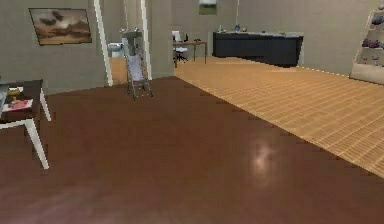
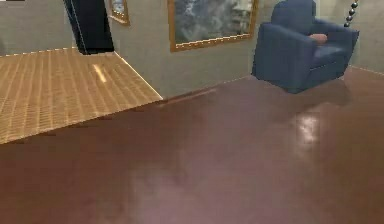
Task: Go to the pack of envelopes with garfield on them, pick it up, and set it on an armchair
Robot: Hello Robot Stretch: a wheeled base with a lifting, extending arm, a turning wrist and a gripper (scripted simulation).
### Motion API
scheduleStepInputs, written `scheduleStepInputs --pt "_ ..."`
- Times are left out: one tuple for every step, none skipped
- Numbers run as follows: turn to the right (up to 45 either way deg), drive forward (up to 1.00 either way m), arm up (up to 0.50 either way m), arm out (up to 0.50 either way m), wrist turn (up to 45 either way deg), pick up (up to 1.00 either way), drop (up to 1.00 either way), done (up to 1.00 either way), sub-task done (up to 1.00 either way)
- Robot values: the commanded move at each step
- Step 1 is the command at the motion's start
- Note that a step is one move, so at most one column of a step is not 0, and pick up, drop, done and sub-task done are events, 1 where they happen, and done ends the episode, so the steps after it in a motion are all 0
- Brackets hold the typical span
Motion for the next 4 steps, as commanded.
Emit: scheduleStepInputs --pt "0.0 1.0 0.0 0.0 0.0 0.0 0.0 0.0 0.0" --pt "-3.0 0.0 0.0 0.0 0.0 0.0 0.0 0.0 0.0" --pt "0.0 1.0 0.0 0.0 0.0 0.0 0.0 0.0 0.0" --pt "0.0 1.0 0.0 0.0 0.0 0.0 0.0 0.0 0.0"
